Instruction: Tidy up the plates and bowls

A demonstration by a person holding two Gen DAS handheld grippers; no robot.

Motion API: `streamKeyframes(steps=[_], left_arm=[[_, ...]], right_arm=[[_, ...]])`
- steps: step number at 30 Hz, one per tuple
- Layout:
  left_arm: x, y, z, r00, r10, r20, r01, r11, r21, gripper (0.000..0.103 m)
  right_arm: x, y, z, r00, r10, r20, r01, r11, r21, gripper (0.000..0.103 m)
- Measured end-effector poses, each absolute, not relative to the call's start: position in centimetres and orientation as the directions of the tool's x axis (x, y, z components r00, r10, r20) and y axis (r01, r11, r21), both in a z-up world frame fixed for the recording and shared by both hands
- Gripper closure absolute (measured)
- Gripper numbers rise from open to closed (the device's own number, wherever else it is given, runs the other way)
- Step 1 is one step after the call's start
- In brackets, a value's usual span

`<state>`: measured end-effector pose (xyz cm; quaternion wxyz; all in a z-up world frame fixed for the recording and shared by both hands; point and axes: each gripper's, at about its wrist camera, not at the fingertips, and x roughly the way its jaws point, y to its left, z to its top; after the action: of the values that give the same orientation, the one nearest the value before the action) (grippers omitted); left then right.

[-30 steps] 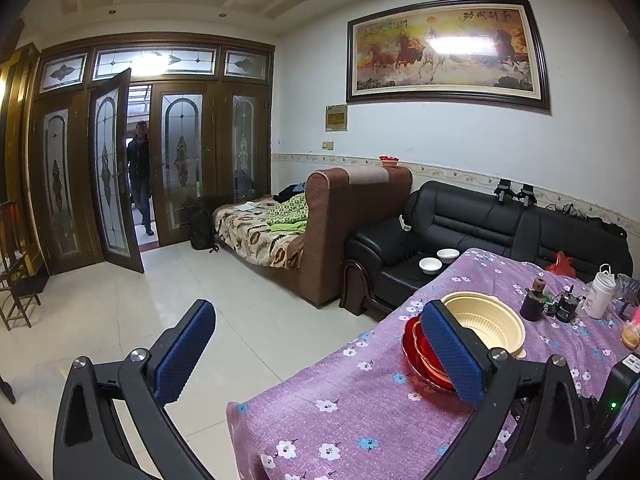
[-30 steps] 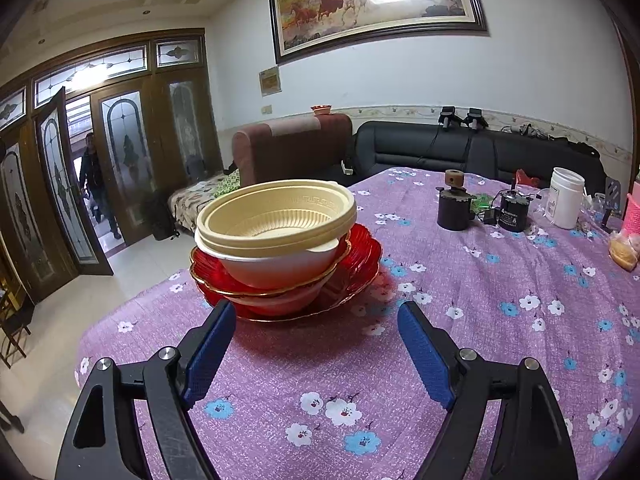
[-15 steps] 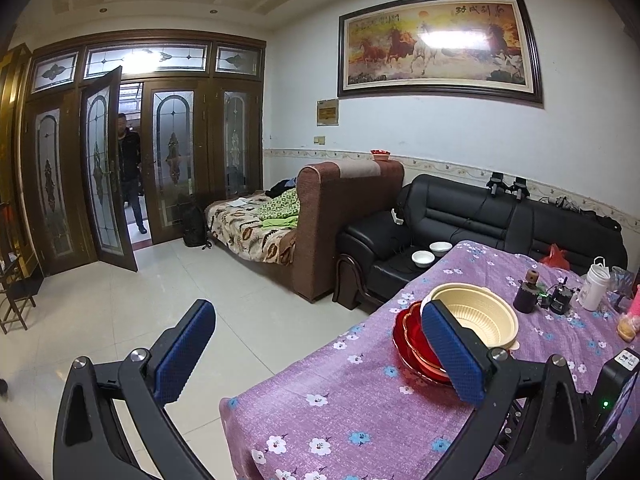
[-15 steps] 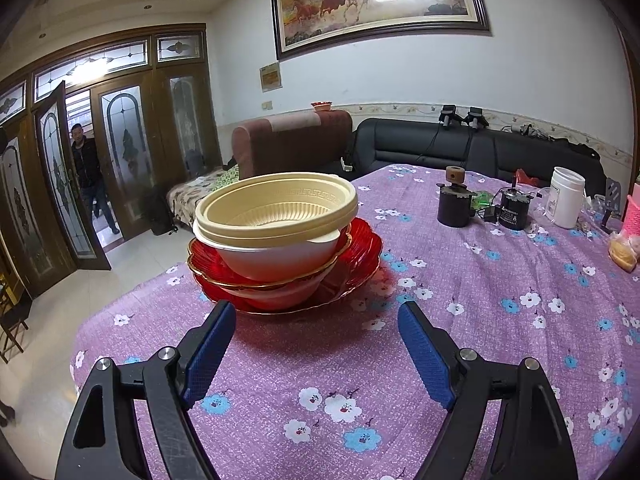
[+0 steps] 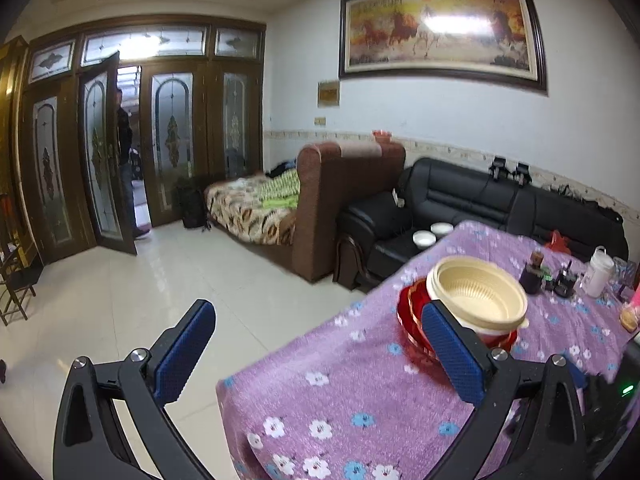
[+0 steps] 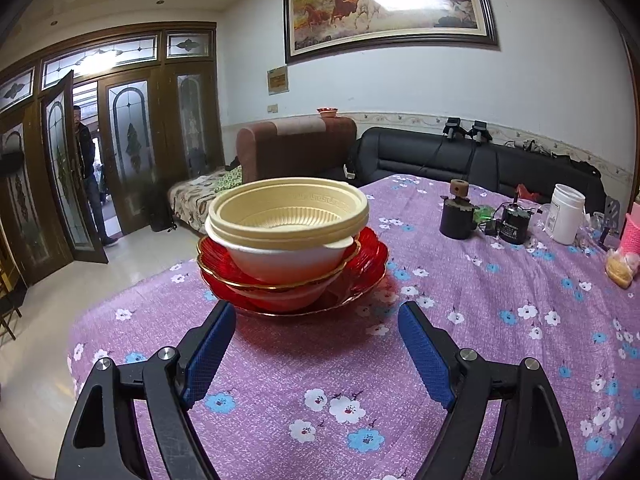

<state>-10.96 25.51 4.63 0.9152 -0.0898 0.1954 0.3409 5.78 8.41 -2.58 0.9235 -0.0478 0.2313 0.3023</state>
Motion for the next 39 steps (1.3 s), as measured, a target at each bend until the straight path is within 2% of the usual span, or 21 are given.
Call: streamKeyframes(steps=[5,12,21,39], left_arm=[[-9.0,24.9,1.9,0.693,0.519,-0.501,-0.618,0.785,-0.042,0.000],[-7.8,23.8,-0.4,0.691,0.465,-0.553,-0.573,0.819,-0.027,0.000],[-7.4,23.9,-1.3,0.685,0.442,-0.579,-0.560,0.828,-0.029,0.000],[-7.0,24.3,-2.0,0.676,0.428,-0.600,-0.556,0.830,-0.033,0.000]], right_arm=[[3.9,7.5,-0.8,0.728,0.518,-0.449,-0.574,0.819,0.012,0.014],[2.9,6.1,-0.6,0.727,0.481,-0.491,-0.545,0.838,0.014,0.013],[1.7,7.9,-1.4,0.688,0.490,-0.536,-0.585,0.811,-0.009,0.013],[1.5,8.9,-2.0,0.661,0.493,-0.566,-0.600,0.800,-0.005,0.013]])
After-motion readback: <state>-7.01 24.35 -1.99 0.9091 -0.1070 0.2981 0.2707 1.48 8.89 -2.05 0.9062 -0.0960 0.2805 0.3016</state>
